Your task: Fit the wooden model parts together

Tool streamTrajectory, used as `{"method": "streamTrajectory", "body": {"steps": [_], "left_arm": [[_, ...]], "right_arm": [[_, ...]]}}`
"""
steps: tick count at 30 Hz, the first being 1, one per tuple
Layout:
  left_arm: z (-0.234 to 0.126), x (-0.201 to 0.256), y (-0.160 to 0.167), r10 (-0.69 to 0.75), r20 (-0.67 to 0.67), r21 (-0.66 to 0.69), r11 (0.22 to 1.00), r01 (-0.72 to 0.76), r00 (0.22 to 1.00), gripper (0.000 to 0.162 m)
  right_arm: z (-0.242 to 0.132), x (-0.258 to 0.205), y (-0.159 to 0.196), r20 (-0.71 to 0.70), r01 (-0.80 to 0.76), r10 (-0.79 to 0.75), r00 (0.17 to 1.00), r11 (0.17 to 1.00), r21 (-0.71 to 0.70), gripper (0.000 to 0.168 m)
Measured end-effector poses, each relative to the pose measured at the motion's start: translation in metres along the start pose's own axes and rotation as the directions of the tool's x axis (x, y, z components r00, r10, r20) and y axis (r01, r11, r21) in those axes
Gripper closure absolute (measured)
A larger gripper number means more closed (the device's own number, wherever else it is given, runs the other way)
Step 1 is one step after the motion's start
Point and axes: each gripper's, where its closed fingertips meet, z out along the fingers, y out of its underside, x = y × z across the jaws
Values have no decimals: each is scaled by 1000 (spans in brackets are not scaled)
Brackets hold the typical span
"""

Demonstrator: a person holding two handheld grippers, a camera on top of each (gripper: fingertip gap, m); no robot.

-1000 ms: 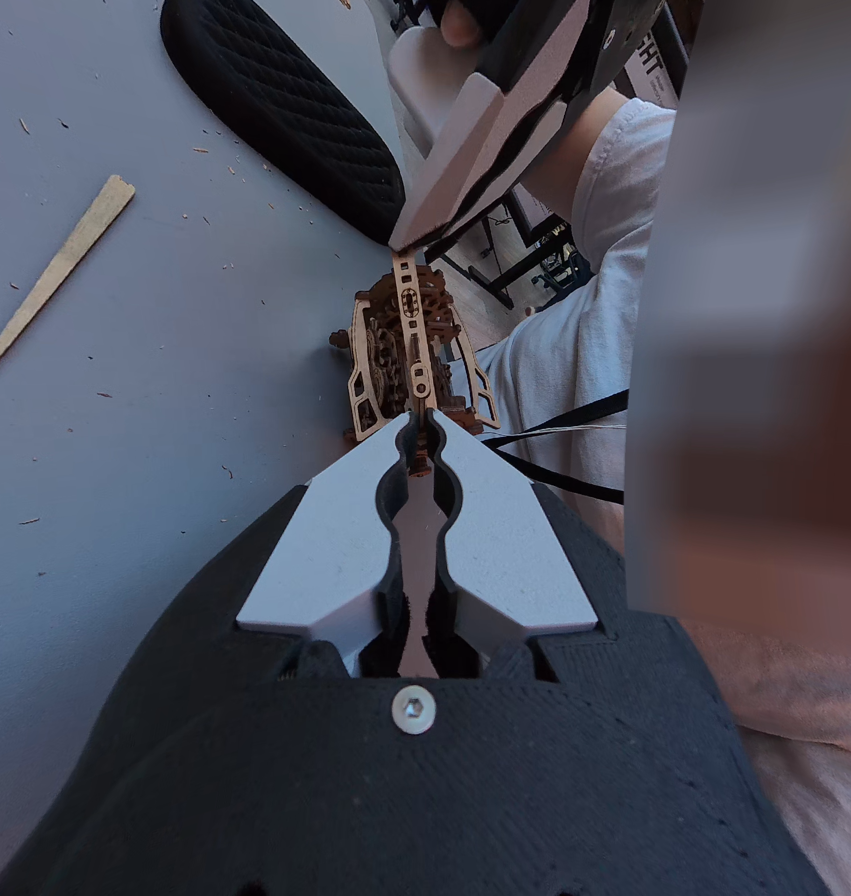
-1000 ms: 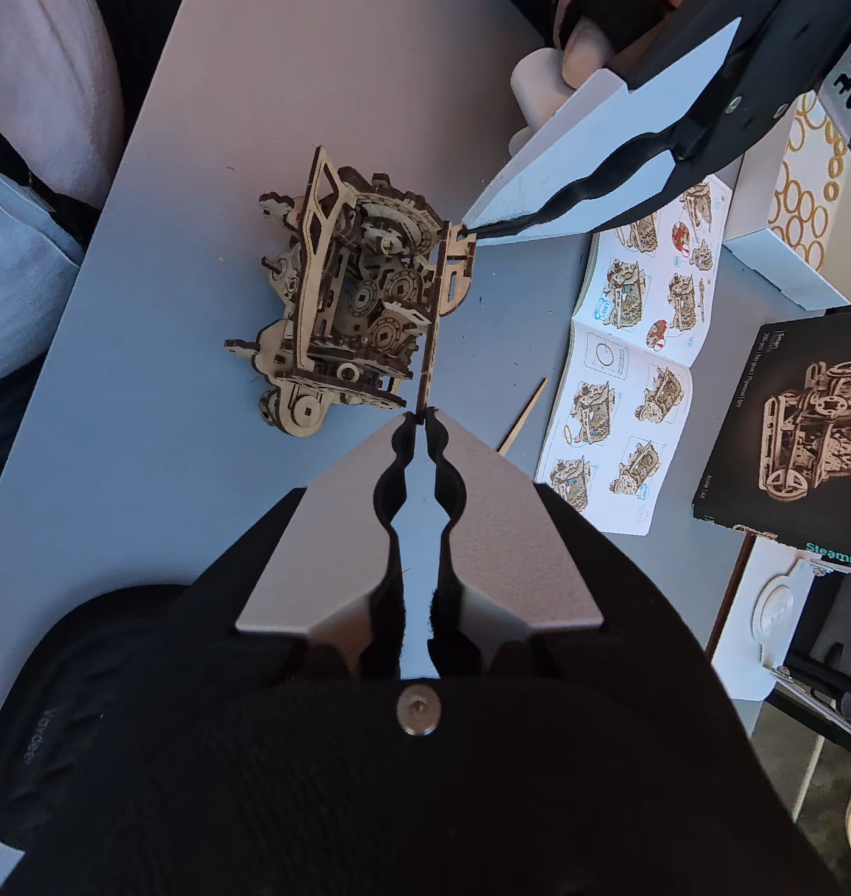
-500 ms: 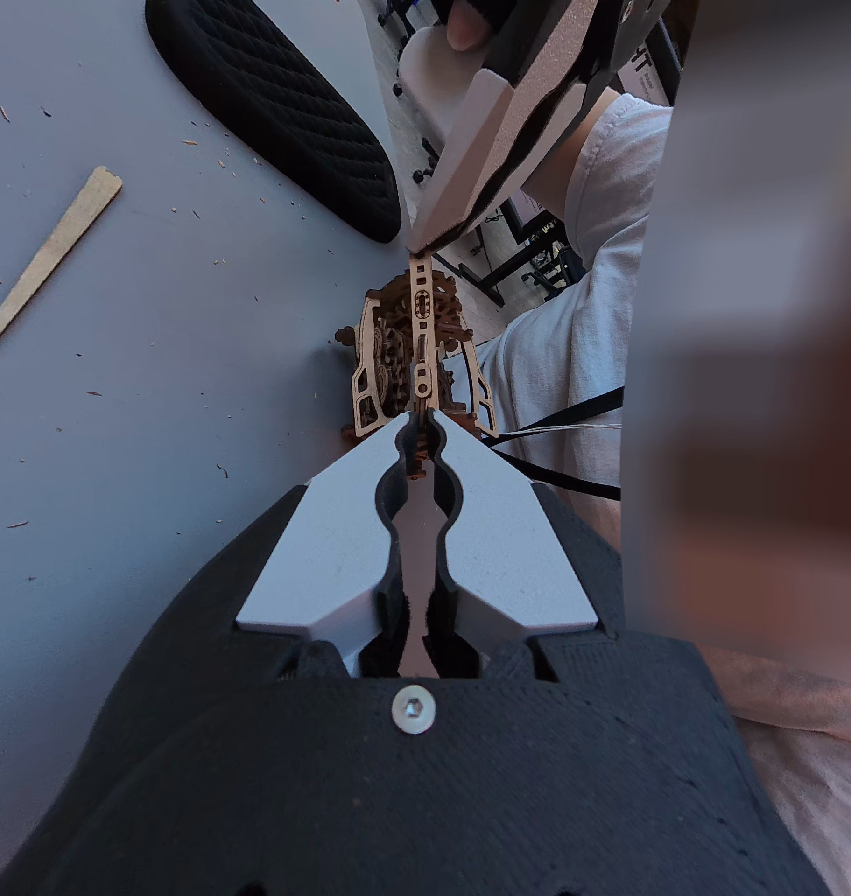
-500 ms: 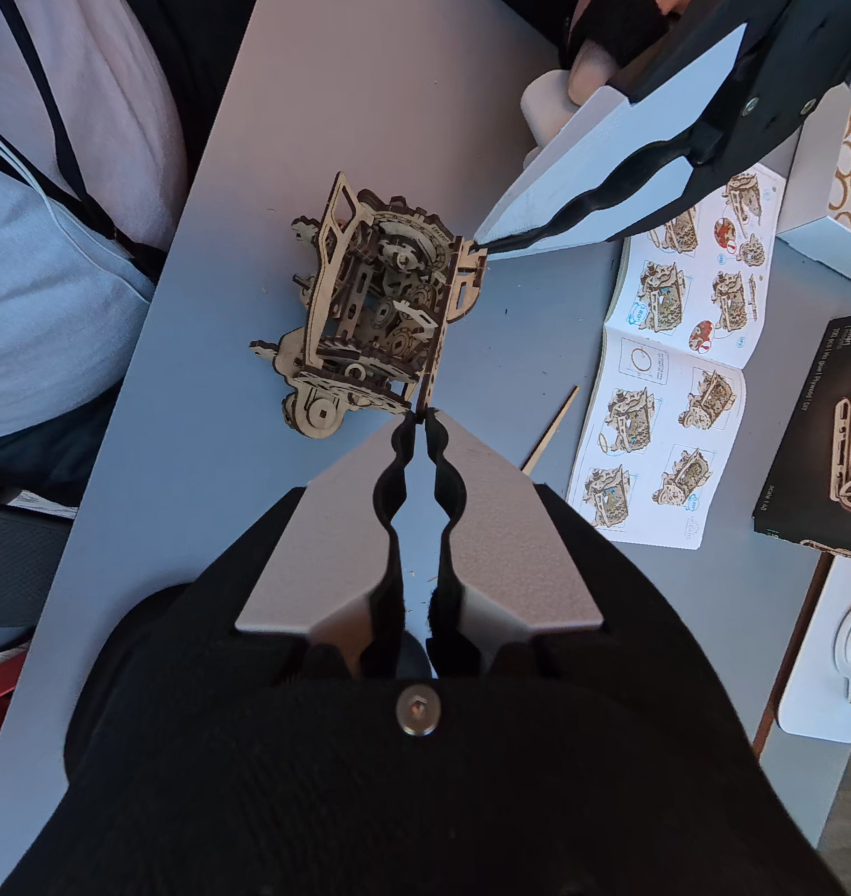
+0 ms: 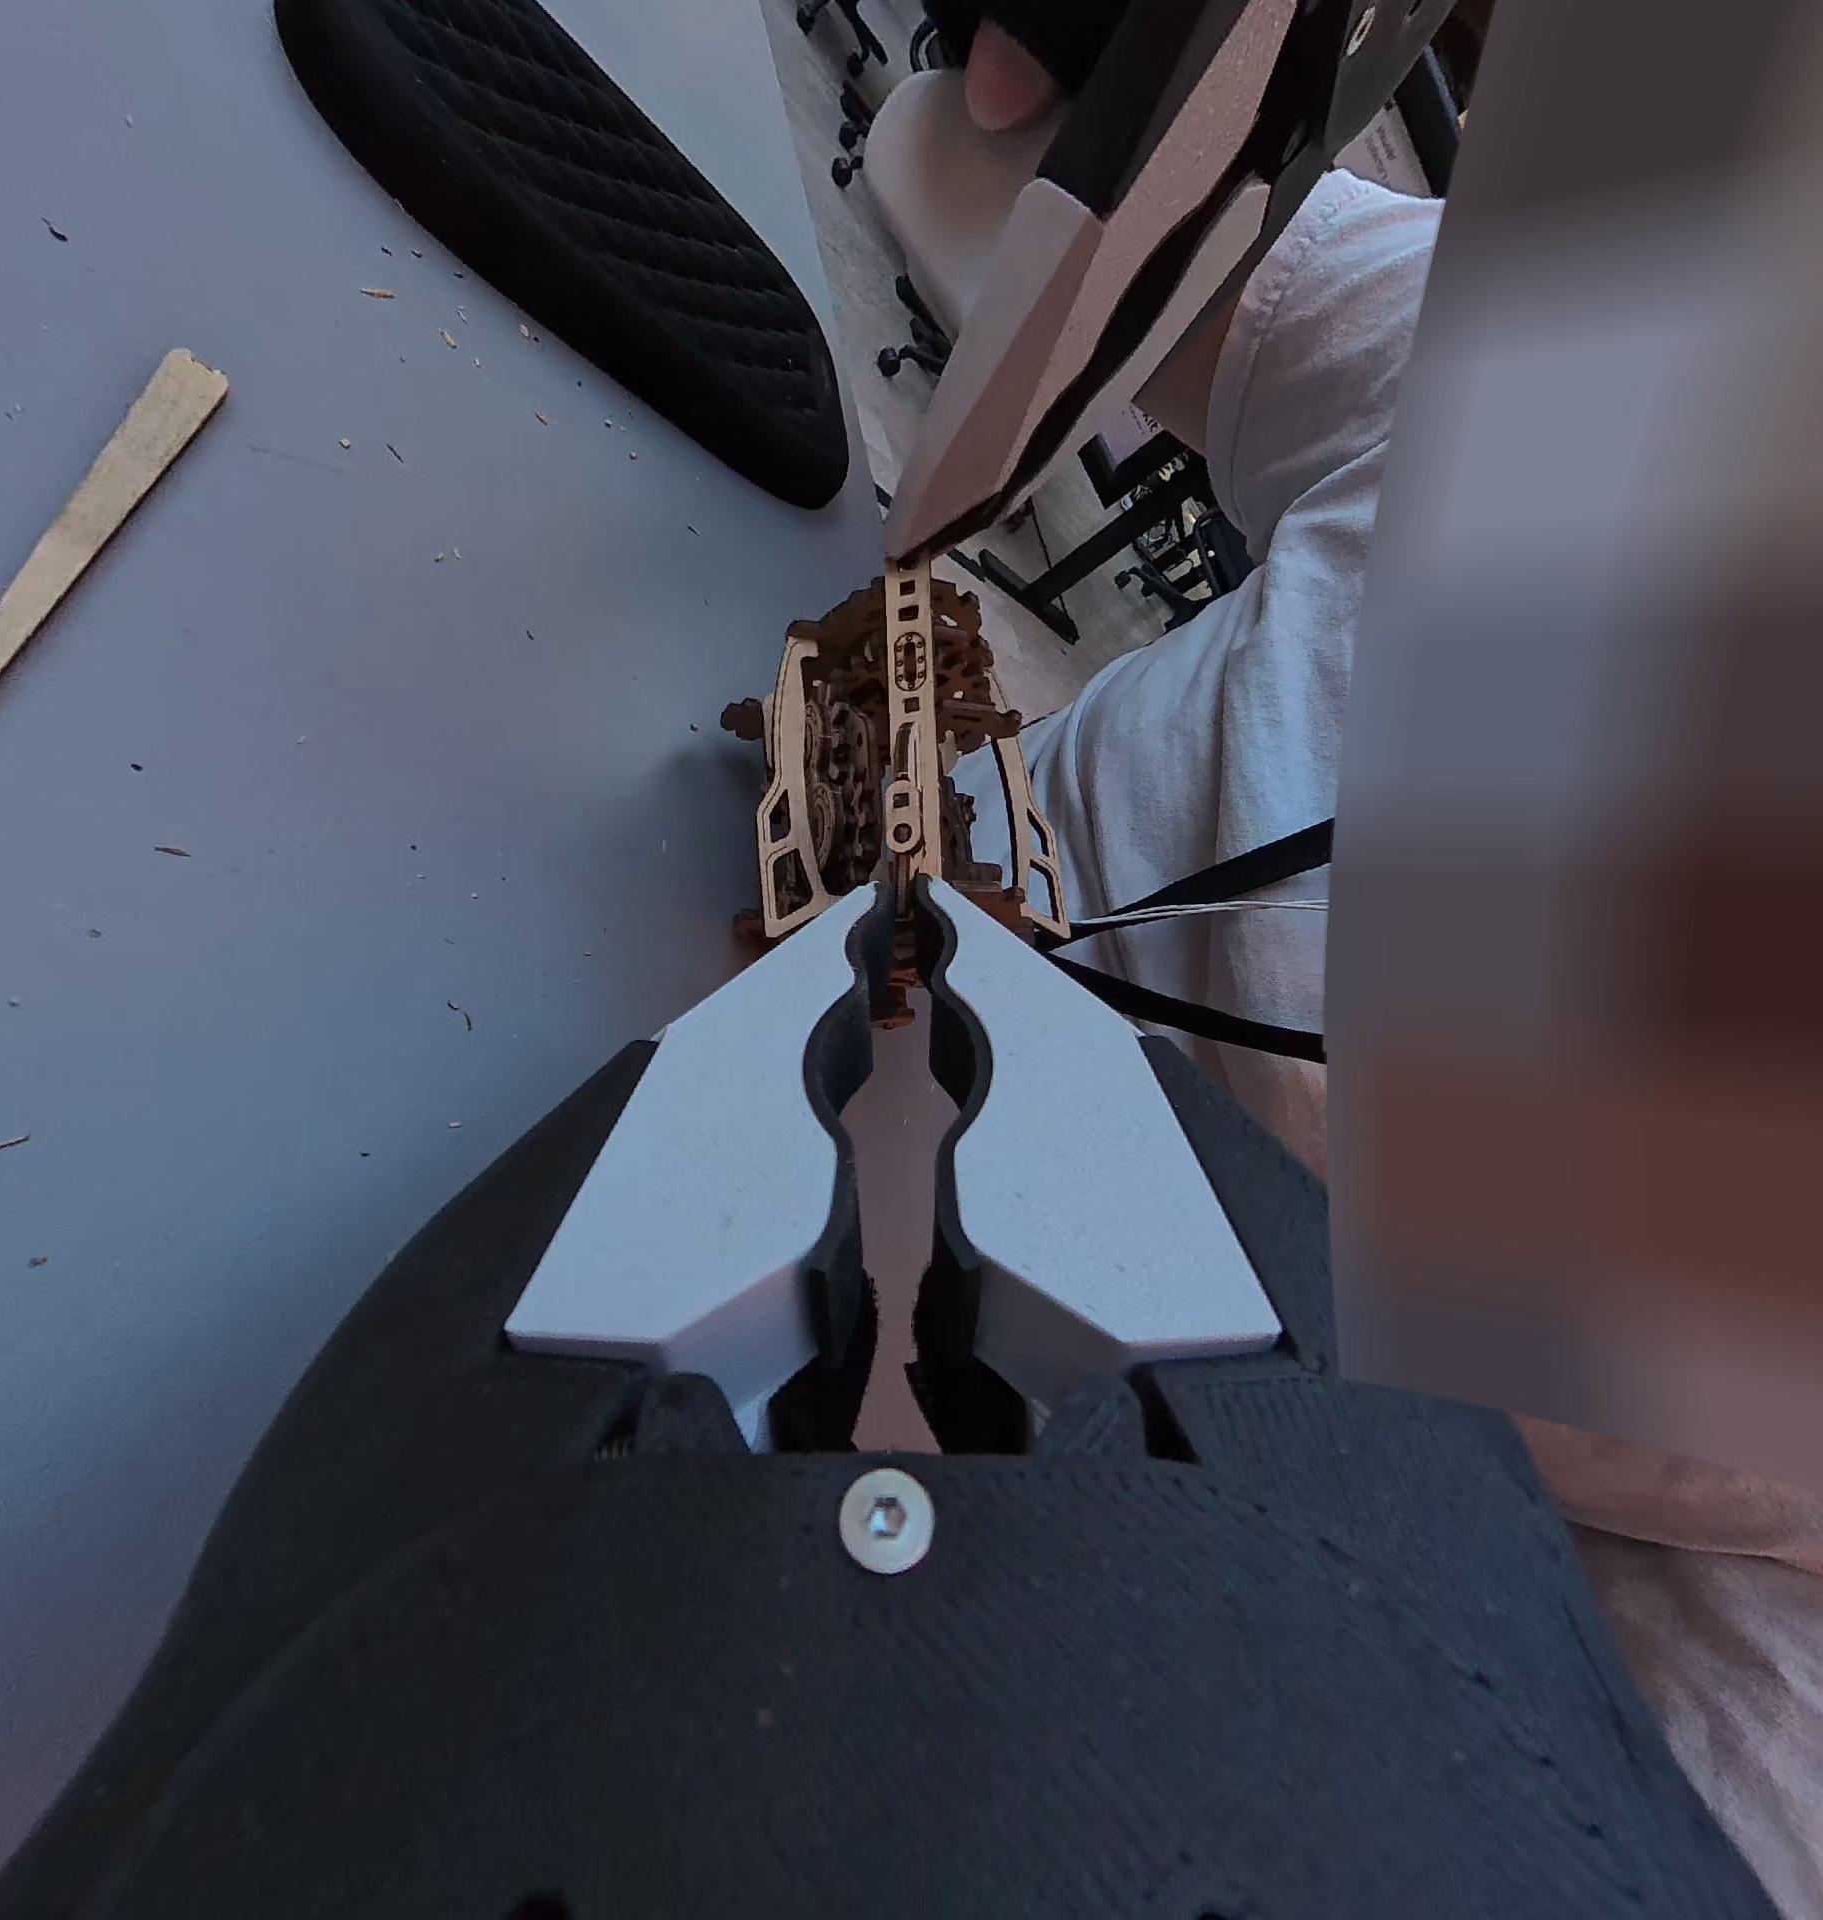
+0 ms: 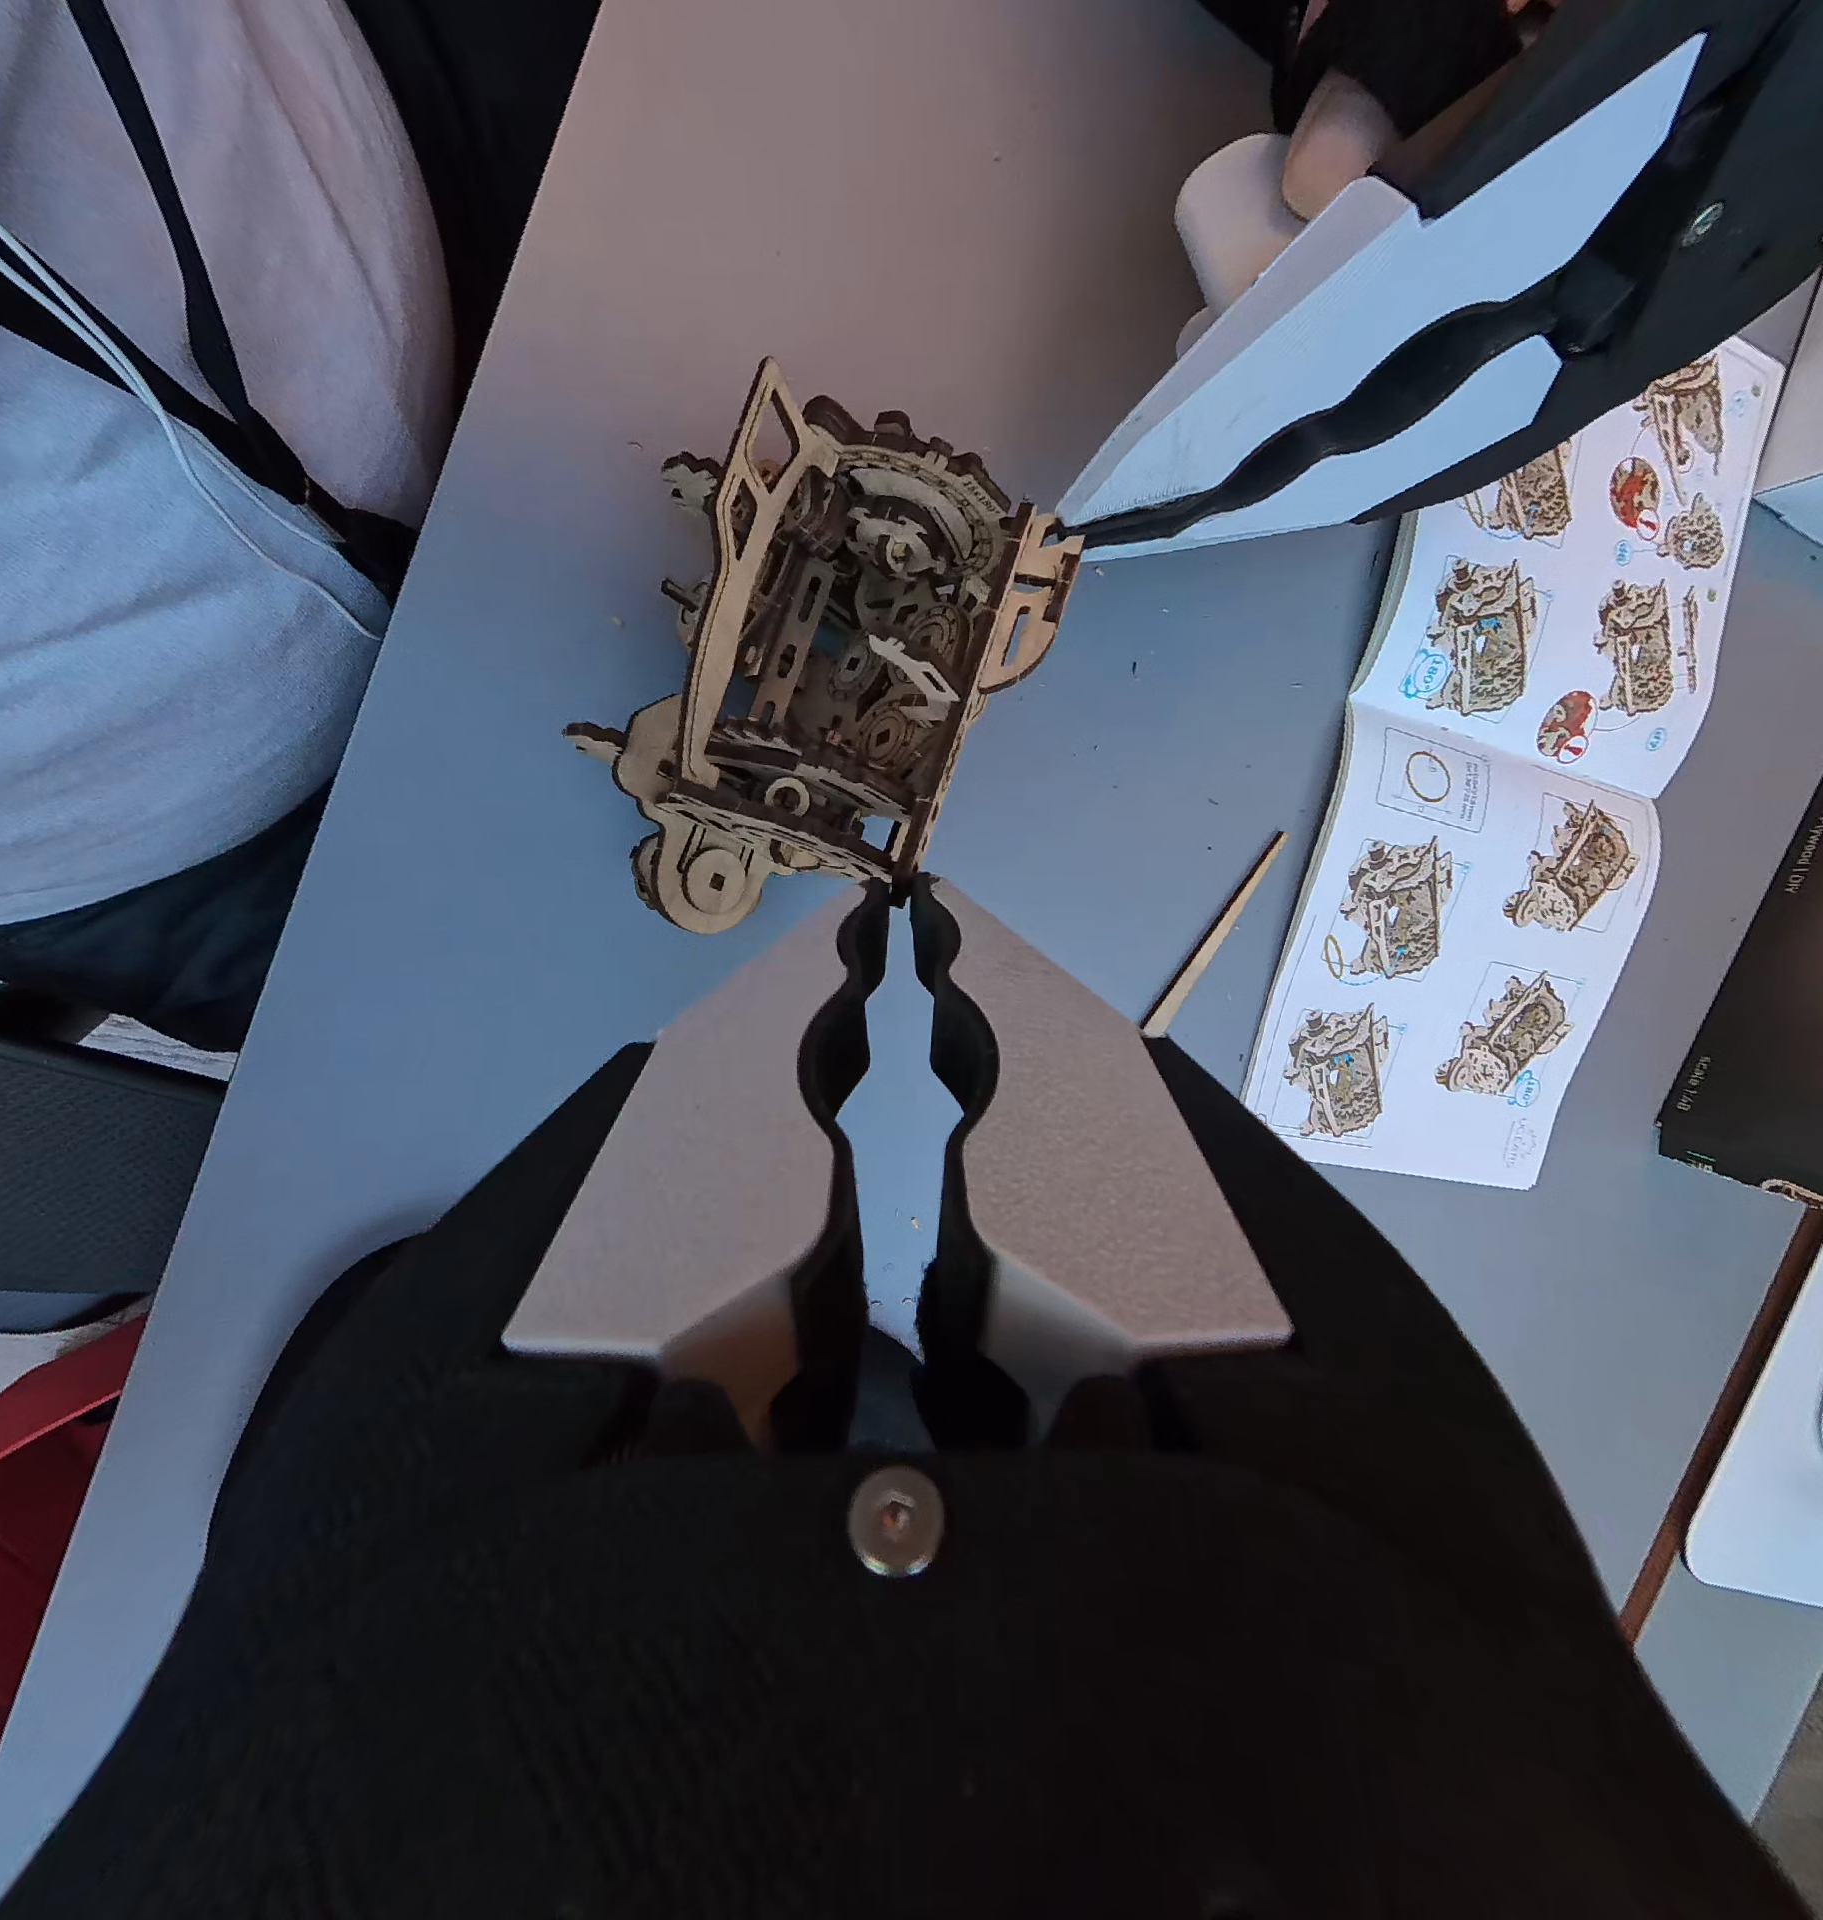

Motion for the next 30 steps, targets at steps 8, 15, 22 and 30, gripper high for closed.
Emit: {"method": "streamTrajectory", "body": {"steps": [8,15,22,30], "left_arm": [[1,1,1,-4,-9,-9,1000,4,1000,161],[1,1,2,-6,-8,-9,1000,6,1000,161],[2,2,2,-5,-9,-12,1000,5,1000,161],[3,3,2,-5,-7,-15,1000,5,1000,161]], "right_arm": [[5,2,5,-4,19,-19,1000,999,-30,164],[7,0,6,-13,50,-51,999,998,-41,160],[5,-4,5,14,35,-35,999,999,-26,155],[1,-15,0,146,-84,76,986,995,47,138]]}}
